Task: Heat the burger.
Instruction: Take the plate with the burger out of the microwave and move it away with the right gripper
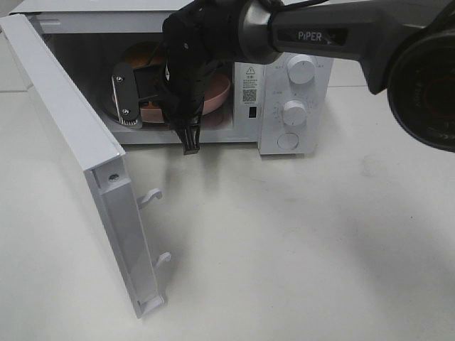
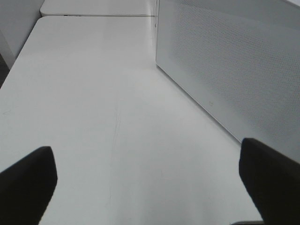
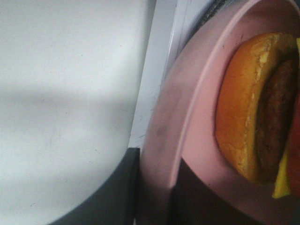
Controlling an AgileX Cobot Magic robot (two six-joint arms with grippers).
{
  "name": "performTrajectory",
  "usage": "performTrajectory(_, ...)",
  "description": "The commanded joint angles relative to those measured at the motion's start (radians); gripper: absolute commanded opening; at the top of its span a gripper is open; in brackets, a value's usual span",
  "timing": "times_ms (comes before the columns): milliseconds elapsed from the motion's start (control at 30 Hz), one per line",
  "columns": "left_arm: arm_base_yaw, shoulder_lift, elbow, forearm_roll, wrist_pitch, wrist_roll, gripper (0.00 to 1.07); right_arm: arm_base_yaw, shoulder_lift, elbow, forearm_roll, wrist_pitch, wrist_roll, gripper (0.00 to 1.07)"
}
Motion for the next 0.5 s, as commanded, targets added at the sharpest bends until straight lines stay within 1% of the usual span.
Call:
performTrajectory(33,0.003,-0.007,0.003,0.0,-0.014,-0.001,0.98,0.006,-0.058,0.064,0.009,-0.039,-0.039,0.0)
performTrajectory(67,0.003,-0.007,0.003,0.0,-0.014,-0.001,0.98,0.006,-0.058,0.064,0.009,-0.039,-0.039,0.0)
performTrajectory(100,0.003,-0.007,0.003,0.0,-0.014,-0.001,0.98,0.006,-0.083,0.102,0.009,-0.076,-0.057,0.0)
performTrajectory(167,0.003,-0.007,0.003,0.0,-0.014,-0.001,0.98,0.006,-0.094,0.12,0.009,-0.09,-0.061,0.0)
performTrajectory(200,0.003,-0.007,0.003,0.0,-0.014,-0.001,0.98,0.006,-0.115,0.151,0.009,-0.121,-0.07,0.0)
performTrajectory(233,0.003,-0.007,0.003,0.0,-0.014,-0.001,0.98,0.006,-0.115,0.151,0.009,-0.121,-0.07,0.0)
performTrajectory(300,0.003,-0.007,0.003,0.0,-0.014,-0.001,0.98,0.006,-0.152,0.202,0.008,-0.179,-0.075,0.0)
performTrajectory(333,0.003,-0.007,0.003,0.0,-0.014,-0.001,0.98,0.006,-0.152,0.202,0.008,-0.179,-0.075,0.0)
performTrajectory(367,0.003,-0.007,0.003,0.0,-0.014,-0.001,0.98,0.006,-0.17,0.234,0.008,-0.214,-0.076,0.0)
performTrajectory(433,0.003,-0.007,0.003,0.0,-0.014,-0.001,0.98,0.006,-0.18,0.249,0.009,-0.231,-0.081,0.0)
performTrajectory(467,0.003,-0.007,0.003,0.0,-0.014,-0.001,0.98,0.006,-0.196,0.276,0.012,-0.258,-0.089,0.0)
performTrajectory(500,0.003,-0.007,0.003,0.0,-0.014,-0.001,0.98,0.006,-0.196,0.276,0.012,-0.258,-0.089,0.0)
